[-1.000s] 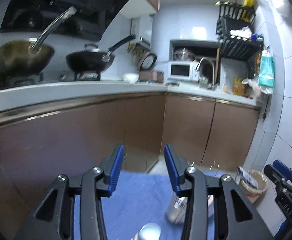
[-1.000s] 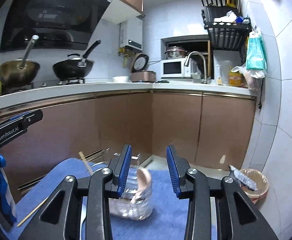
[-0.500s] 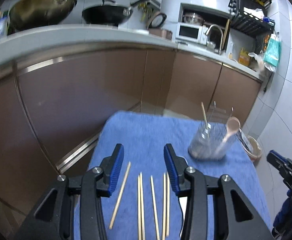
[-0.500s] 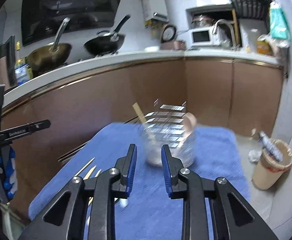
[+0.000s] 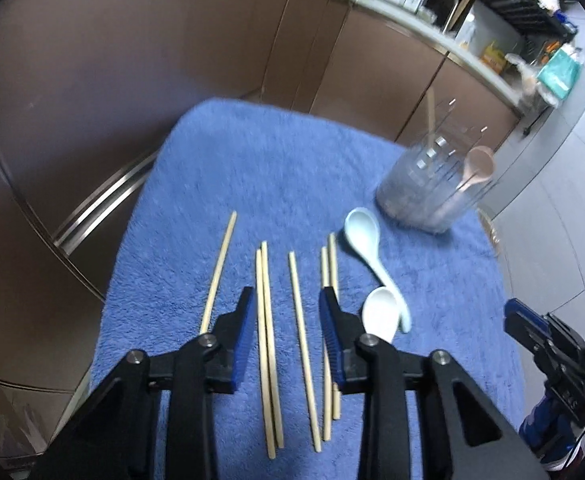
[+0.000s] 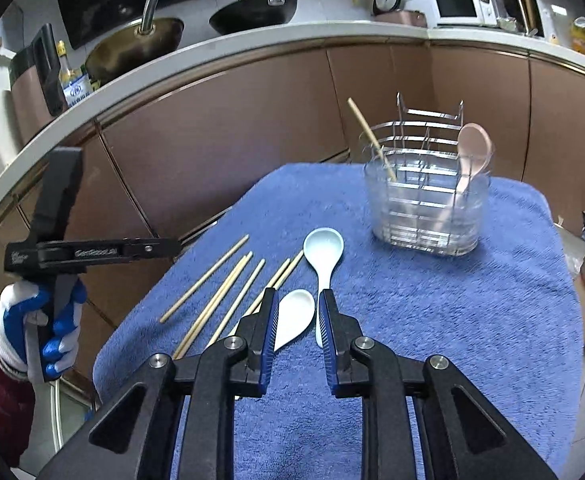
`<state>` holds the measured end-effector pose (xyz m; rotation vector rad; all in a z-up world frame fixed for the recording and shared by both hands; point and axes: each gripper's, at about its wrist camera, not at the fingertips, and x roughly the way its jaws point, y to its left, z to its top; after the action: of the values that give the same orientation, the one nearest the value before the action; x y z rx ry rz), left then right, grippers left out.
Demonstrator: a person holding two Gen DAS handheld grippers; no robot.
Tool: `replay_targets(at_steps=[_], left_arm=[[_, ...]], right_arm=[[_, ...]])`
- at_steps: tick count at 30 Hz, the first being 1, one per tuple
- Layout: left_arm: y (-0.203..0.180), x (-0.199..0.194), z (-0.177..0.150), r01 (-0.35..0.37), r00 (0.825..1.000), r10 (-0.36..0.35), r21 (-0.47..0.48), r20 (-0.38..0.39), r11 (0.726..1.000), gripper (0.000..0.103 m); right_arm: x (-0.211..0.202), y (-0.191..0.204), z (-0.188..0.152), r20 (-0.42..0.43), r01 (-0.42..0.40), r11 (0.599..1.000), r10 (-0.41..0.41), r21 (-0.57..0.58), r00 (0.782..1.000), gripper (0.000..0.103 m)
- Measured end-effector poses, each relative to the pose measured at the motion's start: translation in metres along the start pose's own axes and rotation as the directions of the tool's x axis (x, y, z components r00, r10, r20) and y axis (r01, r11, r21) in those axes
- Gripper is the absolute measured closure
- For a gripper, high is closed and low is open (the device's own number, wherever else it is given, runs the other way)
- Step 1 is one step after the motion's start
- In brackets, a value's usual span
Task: Organize utensils
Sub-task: 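Move both open tools back toward the remaining utensils on the towel, then grasp another chopstick with the left tool while the right tool grasps a white spoon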
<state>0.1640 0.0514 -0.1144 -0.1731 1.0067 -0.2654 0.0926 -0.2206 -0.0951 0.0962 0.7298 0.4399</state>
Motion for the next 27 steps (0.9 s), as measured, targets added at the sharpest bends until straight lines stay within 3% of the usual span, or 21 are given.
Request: replay_targets(at_steps=[4, 12, 22, 27], left_arm=[[0.008, 0.033, 0.011, -0.063, 0.995, 0.064, 0.019, -0.081, 0.998, 0.082], [0.017, 0.072, 0.015, -0.078, 0.980, 0.083, 0.039, -0.181, 0.996, 0.088], [0.019, 0.095, 0.020, -0.103, 0.968, 0.114, 0.064, -0.221, 0.993, 0.090], [0.019, 0.097, 0.021, -0.078, 0.970, 0.090, 0.061, -0.227, 0.995, 0.090]], right_arm=[[0.011, -0.005, -0.001, -0.028, 0.002, 1.000, -0.002, 0.002, 1.000, 0.083], [0.031, -0.025, -0.004, -0.069, 0.012, 0.999, -0.009, 0.042, 0.998, 0.083], [0.055, -0.032, -0.006, -0.114, 0.008, 0.999, -0.003, 0.043, 0.994, 0.083], [0.064, -0.034, -0.004, -0.126, 0.007, 0.999, -0.002, 0.040, 0.992, 0.082]])
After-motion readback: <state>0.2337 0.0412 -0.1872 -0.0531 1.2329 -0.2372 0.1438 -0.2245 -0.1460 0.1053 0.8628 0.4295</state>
